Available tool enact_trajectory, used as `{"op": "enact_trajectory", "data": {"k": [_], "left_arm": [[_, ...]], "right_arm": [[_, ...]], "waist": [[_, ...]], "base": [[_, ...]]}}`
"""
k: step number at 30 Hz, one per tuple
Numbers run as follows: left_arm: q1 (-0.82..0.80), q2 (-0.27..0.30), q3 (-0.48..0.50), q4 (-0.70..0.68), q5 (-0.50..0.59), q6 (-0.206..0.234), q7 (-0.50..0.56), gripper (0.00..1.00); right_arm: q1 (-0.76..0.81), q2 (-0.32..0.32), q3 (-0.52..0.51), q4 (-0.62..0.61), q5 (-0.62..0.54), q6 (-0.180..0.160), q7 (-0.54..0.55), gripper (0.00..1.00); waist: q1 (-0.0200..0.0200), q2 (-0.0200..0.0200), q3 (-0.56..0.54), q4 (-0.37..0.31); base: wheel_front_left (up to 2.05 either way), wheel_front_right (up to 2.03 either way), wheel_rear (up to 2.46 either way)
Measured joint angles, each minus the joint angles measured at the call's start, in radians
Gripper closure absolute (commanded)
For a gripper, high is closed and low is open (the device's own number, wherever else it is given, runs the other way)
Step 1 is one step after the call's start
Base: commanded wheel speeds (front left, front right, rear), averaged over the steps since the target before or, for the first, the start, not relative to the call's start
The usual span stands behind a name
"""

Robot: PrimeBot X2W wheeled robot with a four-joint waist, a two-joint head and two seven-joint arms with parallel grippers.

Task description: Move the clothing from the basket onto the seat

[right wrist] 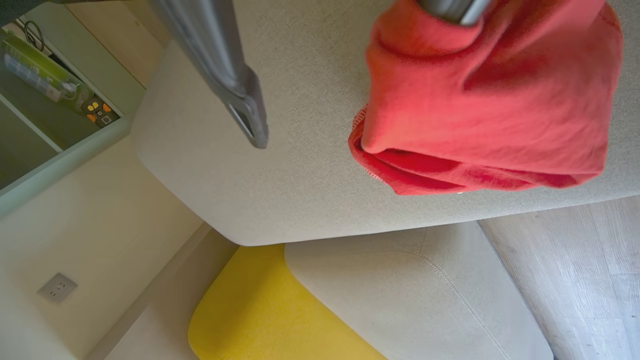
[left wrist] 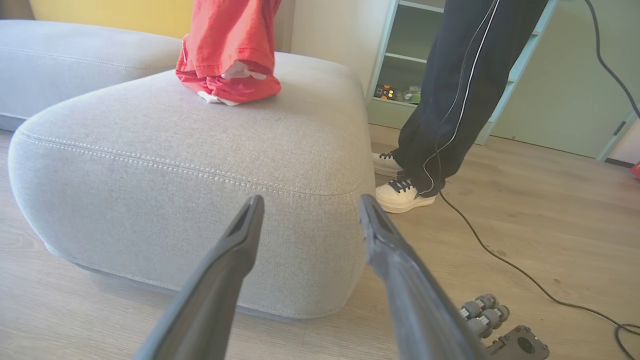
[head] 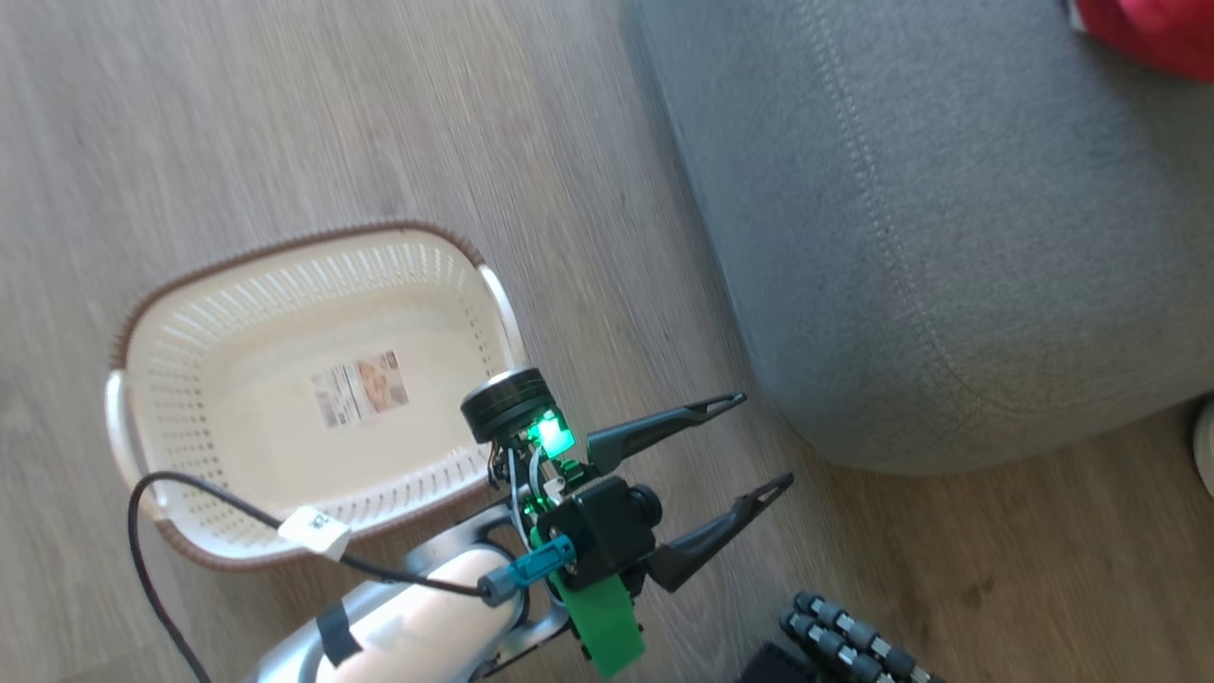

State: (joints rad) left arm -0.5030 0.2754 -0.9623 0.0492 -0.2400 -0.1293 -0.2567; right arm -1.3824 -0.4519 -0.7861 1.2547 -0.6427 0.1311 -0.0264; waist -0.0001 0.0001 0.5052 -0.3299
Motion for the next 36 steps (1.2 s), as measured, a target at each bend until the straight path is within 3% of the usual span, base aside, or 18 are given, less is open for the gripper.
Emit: {"op": "enact_trajectory", "data": {"k": [12, 19, 25, 30, 36], "left_arm": [[0.079, -0.069, 0.106, 0.018, -0.007, 0.0, 0.0, 0.0], [0.079, -0.076, 0.125, 0.017, -0.007, 0.0, 0.0, 0.0], [0.079, -0.075, 0.126, 0.016, -0.007, 0.0, 0.0, 0.0], [0.095, -0.076, 0.129, 0.013, -0.007, 0.0, 0.0, 0.0], [0.117, -0.079, 0.151, 0.001, -0.007, 0.0, 0.0, 0.0]], "right_arm": [[-0.027, -0.057, 0.144, 0.045, 0.02, 0.0, 0.022, 0.0], [-0.002, -0.091, 0.182, 0.06, 0.043, 0.0, 0.243, 0.0], [0.088, -0.039, 0.227, 0.069, 0.138, 0.0, 0.417, 0.0], [0.151, 0.014, 0.342, 0.073, 0.223, 0.0, 0.644, 0.0], [0.145, 0.018, 0.506, 0.075, 0.352, 0.0, 0.693, 0.0]], "waist": [[0.0, 0.0, -0.171, 0.043], [0.0, 0.0, -0.174, 0.059], [0.0001, 0.0, -0.166, 0.061], [0.0, 0.0, -0.187, 0.055], [0.0, -0.0001, -0.207, 0.043]], "base": [[0.0, 0.0, 0.0], [0.0, 0.0, 0.0], [0.0, 0.0, 0.0], [0.0, 0.0, 0.0], [0.0, 0.0, 0.0]]}}
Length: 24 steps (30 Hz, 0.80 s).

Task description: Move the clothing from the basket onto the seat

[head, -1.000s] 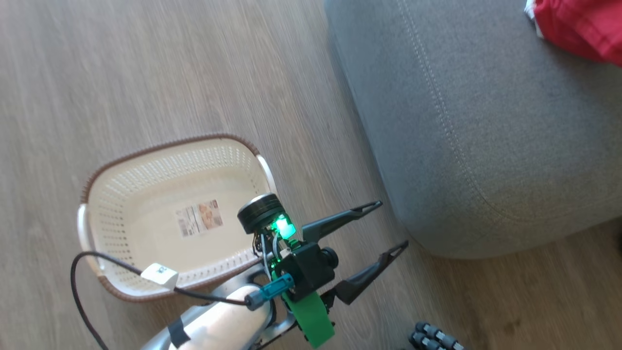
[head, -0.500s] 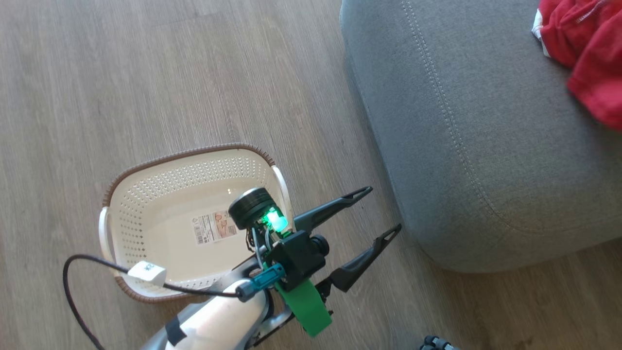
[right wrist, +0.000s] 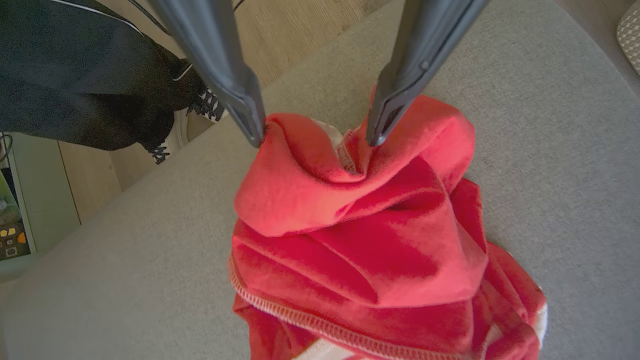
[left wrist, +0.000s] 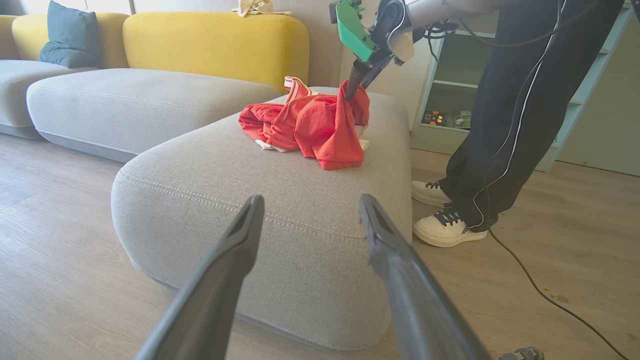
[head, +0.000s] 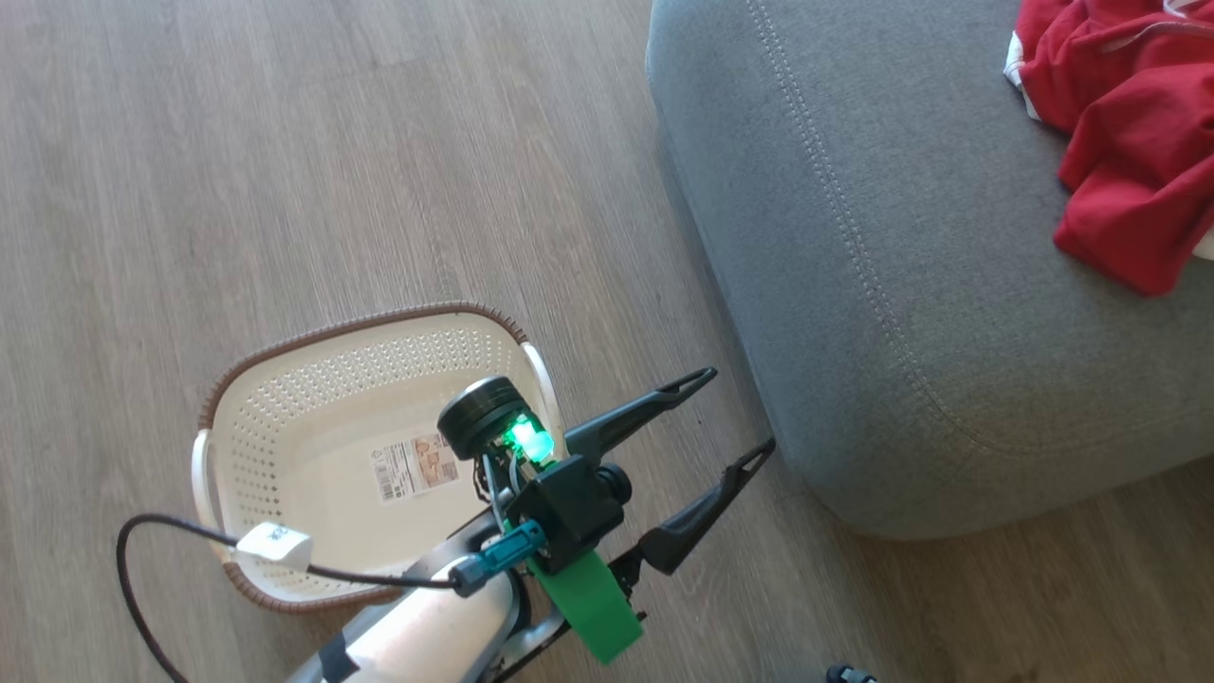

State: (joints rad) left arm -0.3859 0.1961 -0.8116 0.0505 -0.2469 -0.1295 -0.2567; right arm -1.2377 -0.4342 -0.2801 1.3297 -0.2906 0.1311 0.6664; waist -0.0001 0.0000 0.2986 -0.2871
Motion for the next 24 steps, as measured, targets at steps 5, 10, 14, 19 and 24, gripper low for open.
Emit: {"op": "enact_trajectory", "data": {"k": [5, 10, 14, 19, 24], "left_arm": [[0.0, -0.004, 0.006, 0.0, 0.0, 0.0, 0.0, 0.0], [0.004, -0.012, 0.013, 0.001, 0.0, 0.0, 0.0, 0.0], [0.035, -0.036, 0.048, 0.003, 0.0, 0.0, 0.0, 0.0], [0.065, -0.044, 0.104, 0.008, 0.0, 0.0, 0.0, 0.0], [0.077, -0.065, 0.193, 0.005, 0.001, 0.0, 0.0, 0.0]], "right_arm": [[-0.052, 0.012, 0.108, 0.0, 0.156, 0.0, -0.103, 0.0], [-0.07, 0.02, 0.272, -0.058, 0.285, 0.0, -0.207, 0.0], [-0.023, 0.005, 0.421, -0.259, 0.493, 0.0, -0.284, 0.0], [0.117, -0.062, 0.537, -0.569, 0.709, 0.0, -0.323, 0.0], [0.259, -0.088, 0.534, -0.824, 0.845, 0.0, -0.392, 0.0]], "waist": [[0.0, 0.0, -0.011, -0.005], [0.0, 0.0, -0.035, 0.001], [0.0, 0.0, -0.073, 0.024], [0.0, 0.0, -0.104, 0.064], [0.0, 0.0, -0.137, 0.11]], "base": [[0.0, 0.0, 0.0], [0.0, 0.0, 0.0], [0.0, 0.0, 0.0], [0.0, 0.0, 0.0], [0.0, 0.0, 0.0]]}}
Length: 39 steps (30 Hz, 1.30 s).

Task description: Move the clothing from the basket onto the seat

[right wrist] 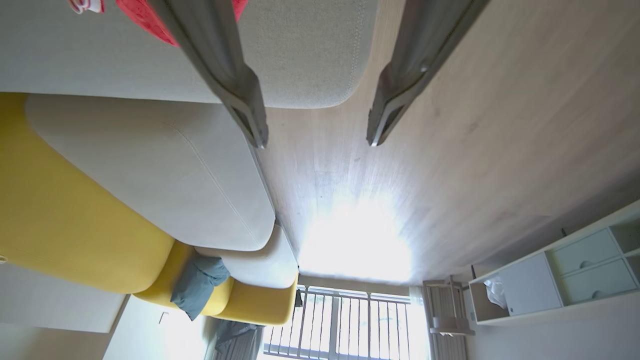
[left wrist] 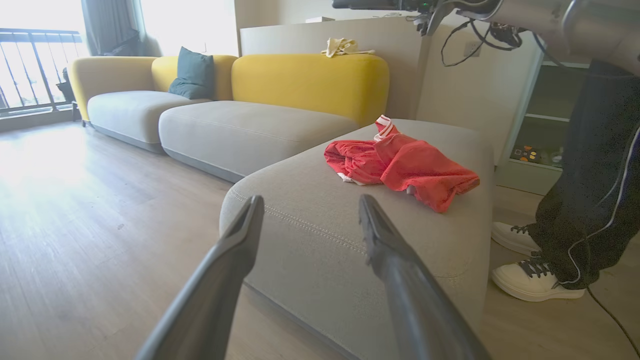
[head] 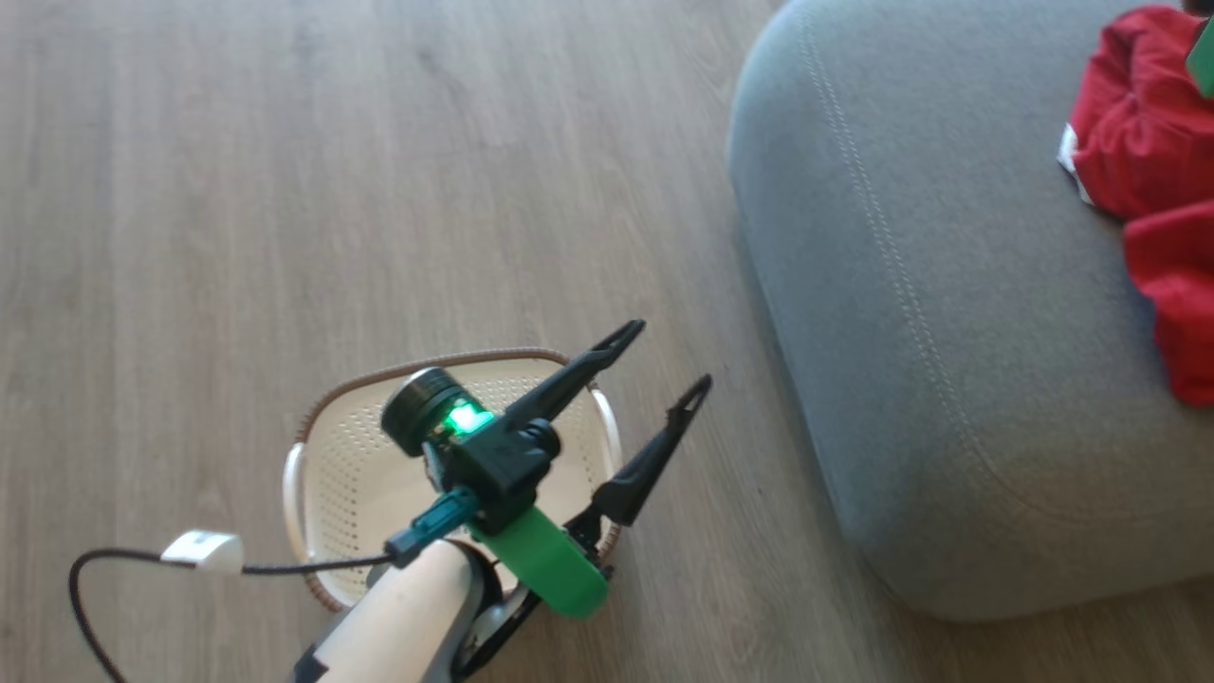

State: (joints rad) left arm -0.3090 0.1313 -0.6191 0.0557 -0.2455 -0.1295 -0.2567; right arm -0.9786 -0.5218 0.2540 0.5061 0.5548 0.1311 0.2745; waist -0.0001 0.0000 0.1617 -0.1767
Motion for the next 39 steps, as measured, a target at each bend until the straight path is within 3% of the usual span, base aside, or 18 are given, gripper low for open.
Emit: {"op": "enact_trajectory", "data": {"k": [7, 11, 16, 20, 23, 29, 39], "left_arm": [[0.055, -0.019, 0.115, -0.004, 0.011, 0.0, 0.0, 0.0], [0.073, -0.038, 0.212, -0.012, 0.023, 0.0, 0.0, 0.0], [0.113, -0.054, 0.352, -0.015, 0.049, 0.0, 0.0, 0.0], [0.14, -0.066, 0.403, -0.018, 0.079, 0.0, 0.0, 0.0], [0.151, -0.071, 0.429, -0.019, 0.099, 0.0, 0.0, 0.0], [0.191, -0.076, 0.502, -0.008, 0.12, 0.002, 0.0, 0.0], [0.241, -0.081, 0.498, -0.013, 0.112, 0.084, 0.0, 0.0]], "right_arm": [[0.182, 0.008, -0.025, -0.248, 0.031, 0.0, -0.146, 0.0], [0.291, 0.016, 0.024, -0.368, 0.065, 0.0, -0.272, 0.0], [0.41, 0.004, 0.071, -0.395, 0.005, 0.0, -0.467, 0.0], [0.514, 0.025, 0.07, -0.389, -0.051, 0.0, -0.522, 0.0], [0.565, 0.062, 0.043, -0.384, -0.067, 0.0, -0.527, 0.0], [0.736, 0.214, -0.082, -0.444, -0.141, 0.0, -0.527, 0.0], [0.921, 0.389, -0.231, -0.452, -0.303, 0.0, -0.527, 0.0]], "waist": [[0.0, 0.0, -0.037, 0.082], [0.0, 0.0, -0.047, 0.134], [0.0, 0.0, -0.046, 0.193], [0.0, 0.0, -0.042, 0.235], [0.0, 0.0, -0.04, 0.253], [0.0, 0.0, -0.03, 0.284], [0.0, 0.0, -0.025, 0.276]], "base": [[0.0, 0.0, 0.0], [0.0, 0.0, 0.0], [0.0, 0.0, 0.0], [0.0, 0.0, 0.0], [0.0, 0.0, 0.0], [0.0, 0.0, 0.0], [0.0, 0.0, 0.0]]}}
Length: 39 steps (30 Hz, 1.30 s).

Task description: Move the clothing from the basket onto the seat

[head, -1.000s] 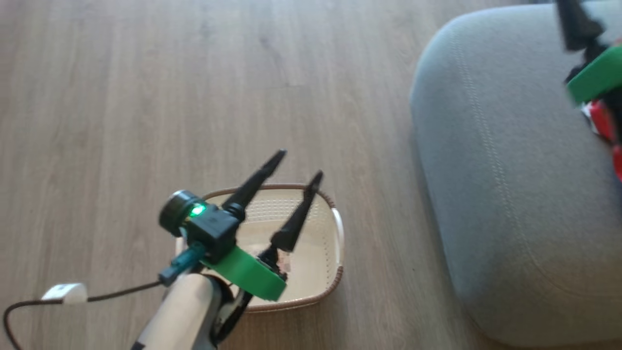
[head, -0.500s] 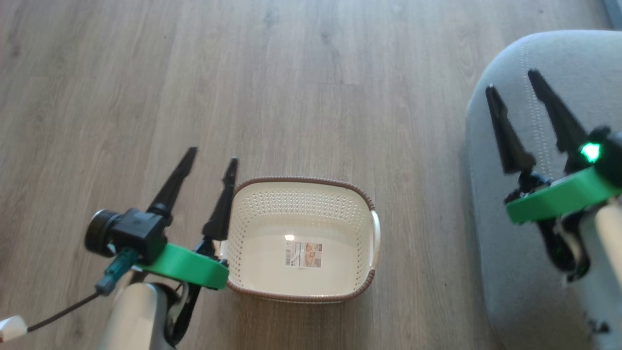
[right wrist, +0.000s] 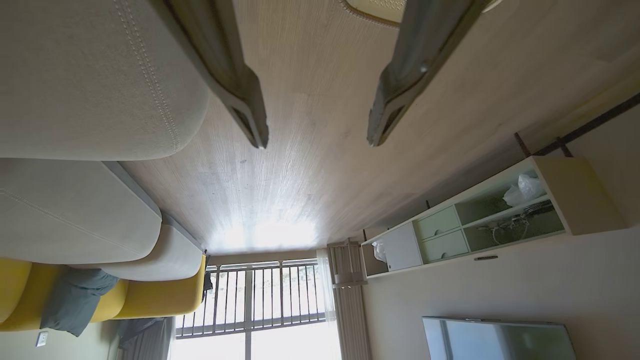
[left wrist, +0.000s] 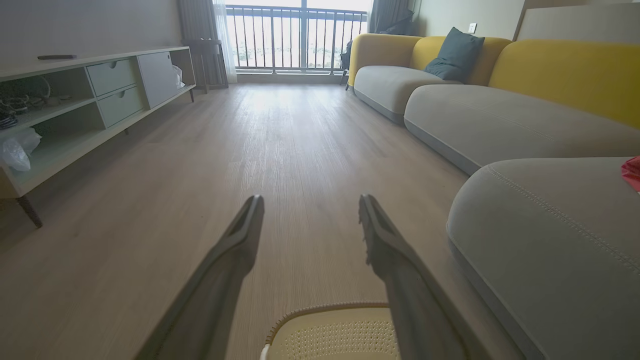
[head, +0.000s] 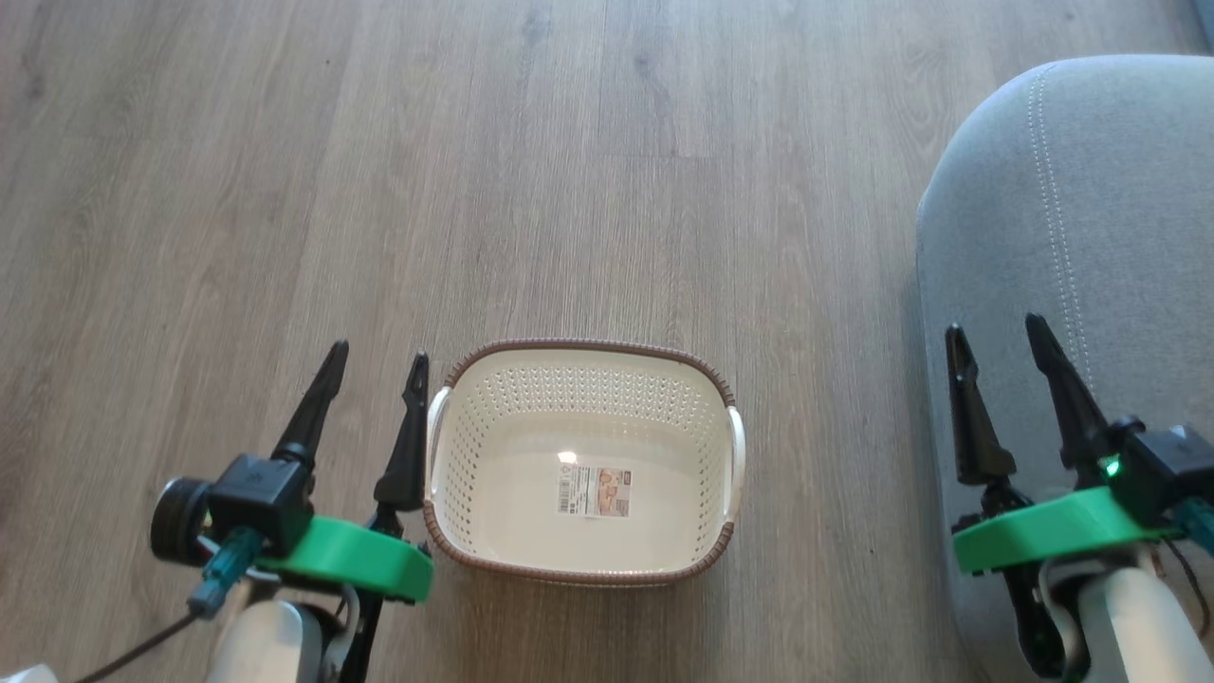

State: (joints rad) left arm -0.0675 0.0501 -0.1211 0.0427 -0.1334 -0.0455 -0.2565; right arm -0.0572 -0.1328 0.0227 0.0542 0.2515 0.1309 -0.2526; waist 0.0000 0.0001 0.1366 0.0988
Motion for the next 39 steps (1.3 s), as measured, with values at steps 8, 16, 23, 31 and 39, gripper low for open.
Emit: {"op": "enact_trajectory", "data": {"k": [8, 16, 23, 31, 39], "left_arm": [[0.017, 0.0, -0.005, 0.015, -0.007, 0.042, 0.0, 0.0], [0.017, 0.0, -0.006, 0.06, -0.002, 0.045, 0.0, 0.0], [0.019, 0.0, -0.007, 0.038, -0.004, 0.056, 0.0, 0.0], [0.031, 0.0, -0.004, 0.037, -0.021, 0.028, 0.0, 0.0], [0.034, 0.0, -0.001, 0.024, -0.019, 0.022, 0.0, 0.0]], "right_arm": [[0.03, 0.046, -0.081, 0.018, -0.041, 0.0, 0.0, 0.0], [0.029, 0.061, -0.077, 0.019, -0.051, 0.0, 0.0, 0.0], [0.028, 0.061, -0.058, 0.03, -0.051, 0.0, 0.0, 0.0], [0.028, 0.061, -0.055, 0.039, -0.051, 0.0, 0.0, 0.0], [0.028, 0.06, -0.05, 0.042, -0.05, 0.0, 0.0, 0.0]], "waist": [[0.0, 0.0, 0.004, -0.007], [0.0, 0.0, 0.003, -0.013], [0.0, 0.0, -0.008, -0.017], [0.0, 0.0, -0.023, -0.012], [0.0, 0.0, -0.032, -0.011]], "base": [[0.0, 0.0, 0.0], [0.0, 0.0, 0.0], [0.0, 0.0, 0.0], [0.0, 0.0, 0.0], [0.0, 0.0, 0.0]]}}
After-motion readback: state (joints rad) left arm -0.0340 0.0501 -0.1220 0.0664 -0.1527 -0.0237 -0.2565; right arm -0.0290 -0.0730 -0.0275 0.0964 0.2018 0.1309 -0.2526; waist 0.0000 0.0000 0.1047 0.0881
